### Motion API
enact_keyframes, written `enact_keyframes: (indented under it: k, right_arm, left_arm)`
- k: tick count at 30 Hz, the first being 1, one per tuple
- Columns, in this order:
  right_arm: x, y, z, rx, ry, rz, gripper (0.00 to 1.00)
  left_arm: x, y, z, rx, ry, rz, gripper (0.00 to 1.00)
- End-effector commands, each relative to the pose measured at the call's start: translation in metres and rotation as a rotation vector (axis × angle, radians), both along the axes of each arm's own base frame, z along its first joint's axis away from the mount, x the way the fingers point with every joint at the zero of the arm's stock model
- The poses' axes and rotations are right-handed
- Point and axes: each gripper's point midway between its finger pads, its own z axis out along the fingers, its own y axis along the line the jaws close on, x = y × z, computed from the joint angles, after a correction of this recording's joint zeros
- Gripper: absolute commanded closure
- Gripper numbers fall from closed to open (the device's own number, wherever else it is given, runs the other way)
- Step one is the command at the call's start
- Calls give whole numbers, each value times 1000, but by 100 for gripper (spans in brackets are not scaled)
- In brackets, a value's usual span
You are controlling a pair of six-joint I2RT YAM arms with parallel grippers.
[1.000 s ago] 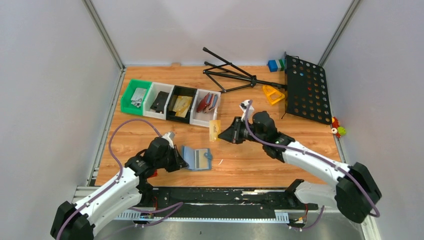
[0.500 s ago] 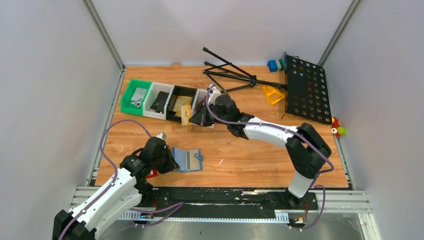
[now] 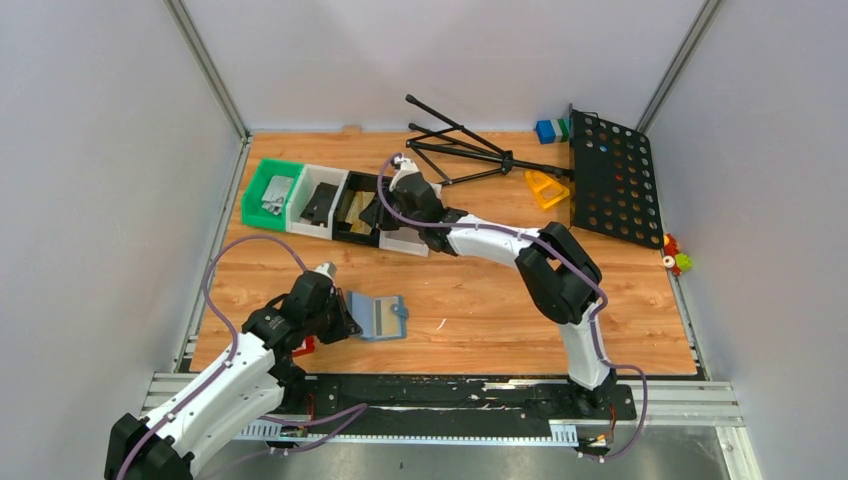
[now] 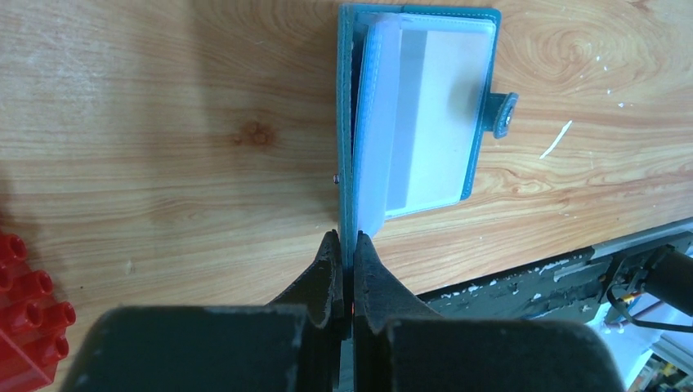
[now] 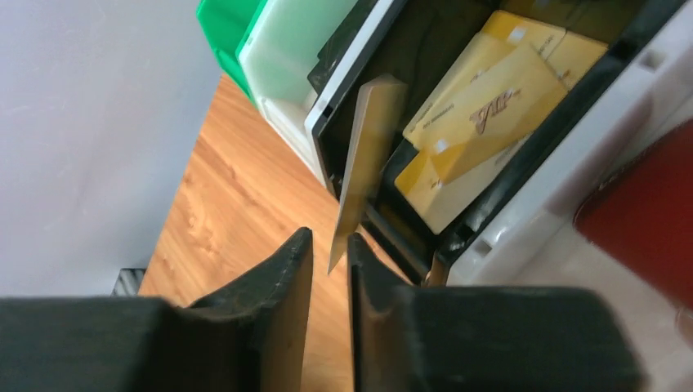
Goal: Take the credit cards out of the card holder
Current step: Place the credit card in the storage box, then remove the credit card from the card holder.
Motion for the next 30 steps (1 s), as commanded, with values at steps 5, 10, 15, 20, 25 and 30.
enact_keyframes:
  k: [5, 10, 15, 20, 25, 30]
  right_arm:
    - [-5, -5, 39, 17, -164, 47, 58]
    - [-48, -46, 68, 19, -212, 80, 56]
    - [-94, -86, 56, -35, -161, 118, 56]
    - [-123, -123, 51, -73, -154, 113, 55]
    - [-145, -148, 45, -78, -148, 111, 53]
    - [-157, -164, 32, -100, -123, 102, 47]
  left_arm:
    - [19, -4, 17, 3, -117, -52, 100]
    - [21, -15, 23, -40, -155, -107, 100]
    - [23, -21, 25, -76, -196, -139, 100]
    - [22, -25, 23, -100, -207, -148, 100]
    - [23, -25, 25, -109, -222, -143, 100]
    - [26, -33, 35, -158, -262, -162, 100]
